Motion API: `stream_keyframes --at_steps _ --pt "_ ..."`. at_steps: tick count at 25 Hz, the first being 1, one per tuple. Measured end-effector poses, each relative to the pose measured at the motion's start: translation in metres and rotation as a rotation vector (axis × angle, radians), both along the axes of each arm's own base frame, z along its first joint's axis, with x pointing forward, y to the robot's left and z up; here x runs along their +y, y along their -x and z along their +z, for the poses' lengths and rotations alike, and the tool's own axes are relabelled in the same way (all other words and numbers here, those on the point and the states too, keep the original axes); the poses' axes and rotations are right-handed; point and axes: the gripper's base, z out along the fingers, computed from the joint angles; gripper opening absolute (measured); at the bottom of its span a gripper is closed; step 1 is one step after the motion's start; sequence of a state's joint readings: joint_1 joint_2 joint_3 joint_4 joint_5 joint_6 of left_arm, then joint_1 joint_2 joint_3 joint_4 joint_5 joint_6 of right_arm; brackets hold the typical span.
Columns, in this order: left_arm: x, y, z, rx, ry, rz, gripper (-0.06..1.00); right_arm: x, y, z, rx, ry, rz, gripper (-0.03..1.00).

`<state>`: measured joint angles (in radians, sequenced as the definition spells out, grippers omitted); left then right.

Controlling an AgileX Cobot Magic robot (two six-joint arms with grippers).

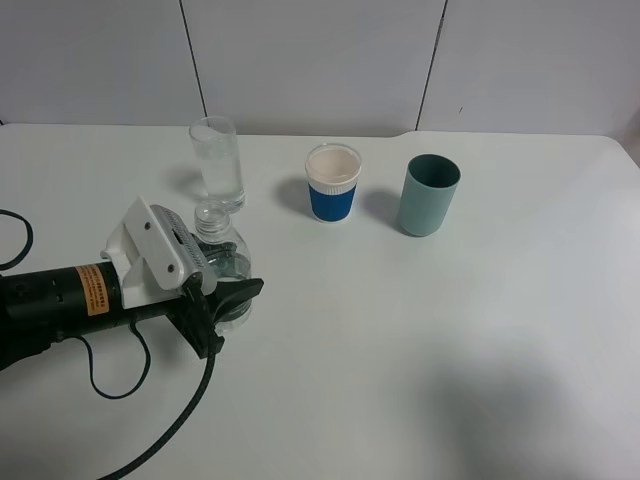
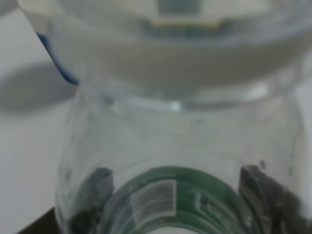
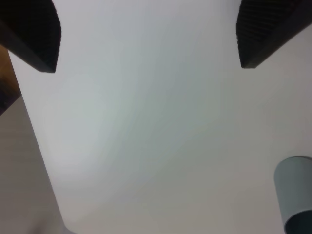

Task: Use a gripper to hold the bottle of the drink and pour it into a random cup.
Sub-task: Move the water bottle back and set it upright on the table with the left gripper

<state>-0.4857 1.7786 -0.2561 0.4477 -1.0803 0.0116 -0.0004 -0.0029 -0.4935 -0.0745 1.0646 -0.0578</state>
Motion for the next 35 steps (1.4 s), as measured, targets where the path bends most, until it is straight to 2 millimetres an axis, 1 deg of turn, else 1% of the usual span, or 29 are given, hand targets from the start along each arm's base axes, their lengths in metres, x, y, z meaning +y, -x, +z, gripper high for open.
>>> stream_keyframes --at_steps 3,5,29,35 --pt "0.0002 0.0008 -0.0108 0.041 -0.022 -0.003 0.54 0.0000 0.0000 0.0000 0.000 0.000 0.000 0.74" --pt "-0.0002 0.0011 -0.0125 0.045 -0.019 -0.007 0.54 0.0000 0.0000 0.0000 0.000 0.000 0.000 0.74" --pt "-0.0013 0.0008 -0.0106 0.029 0.003 -0.012 0.54 0.0000 0.0000 0.0000 0.000 0.000 0.000 0.74" --pt "-0.0013 0.0008 -0.0106 0.029 0.003 -0.012 0.66 0.0000 0.0000 0.0000 0.000 0.000 0.000 0.74"
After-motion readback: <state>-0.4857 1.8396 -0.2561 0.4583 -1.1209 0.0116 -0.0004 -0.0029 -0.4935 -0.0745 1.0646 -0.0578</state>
